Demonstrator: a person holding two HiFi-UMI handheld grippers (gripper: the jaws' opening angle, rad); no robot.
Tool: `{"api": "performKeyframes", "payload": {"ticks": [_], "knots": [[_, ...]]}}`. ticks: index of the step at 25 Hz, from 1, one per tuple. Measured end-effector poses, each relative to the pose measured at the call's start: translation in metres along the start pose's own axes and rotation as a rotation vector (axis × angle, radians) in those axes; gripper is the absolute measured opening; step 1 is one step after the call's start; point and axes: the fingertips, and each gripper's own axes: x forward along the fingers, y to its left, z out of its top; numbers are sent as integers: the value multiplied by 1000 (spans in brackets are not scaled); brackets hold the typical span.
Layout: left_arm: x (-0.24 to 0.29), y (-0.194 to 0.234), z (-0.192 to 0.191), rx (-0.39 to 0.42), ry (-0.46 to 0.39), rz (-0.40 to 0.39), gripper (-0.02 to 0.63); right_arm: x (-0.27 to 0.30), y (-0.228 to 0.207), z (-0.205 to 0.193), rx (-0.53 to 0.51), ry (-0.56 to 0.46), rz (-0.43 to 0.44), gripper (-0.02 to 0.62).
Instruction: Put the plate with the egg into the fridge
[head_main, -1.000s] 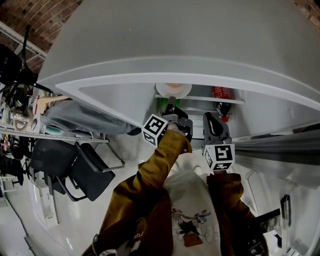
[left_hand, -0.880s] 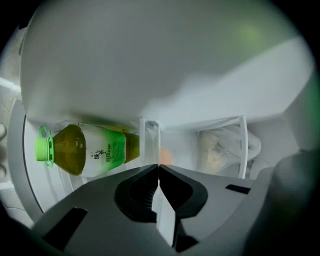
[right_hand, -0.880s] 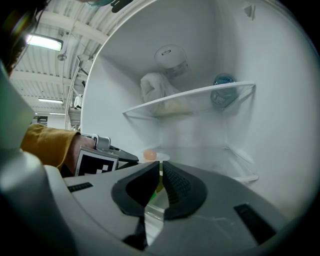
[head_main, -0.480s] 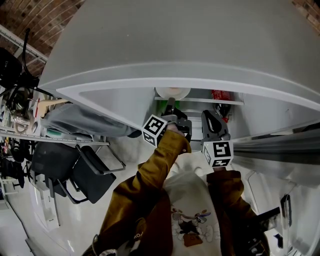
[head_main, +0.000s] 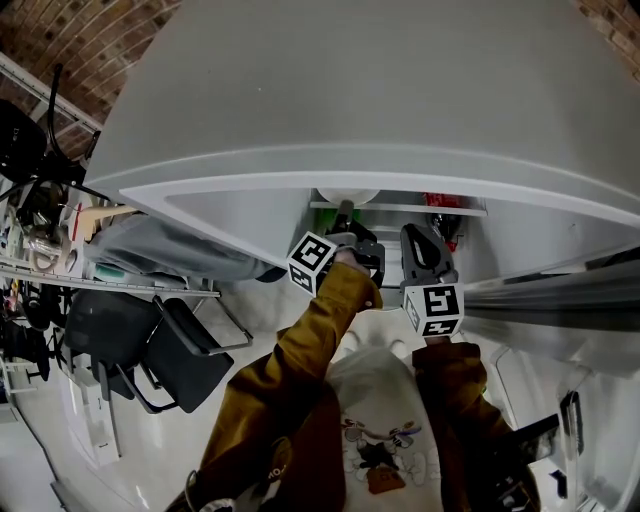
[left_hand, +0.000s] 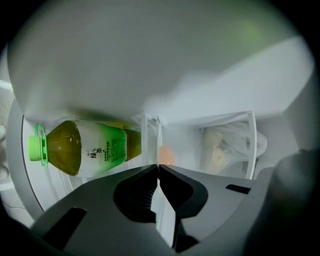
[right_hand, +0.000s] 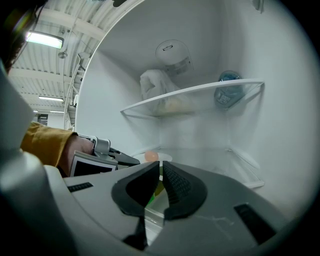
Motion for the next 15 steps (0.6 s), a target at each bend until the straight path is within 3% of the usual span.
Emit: {"api": "performKeyframes", "payload": {"ticks": [5,10,15], "knots": [[-1,-2,3,51,-1,24,32,-1,-1,0,0,-2,-4,8],[-5,-10,6,81,-10,28,142,-4,3,3,-3,-4,2,8],[-10,-2,4,69,-10,46,198,-9,5,1,-4,-10,4,8]]}}
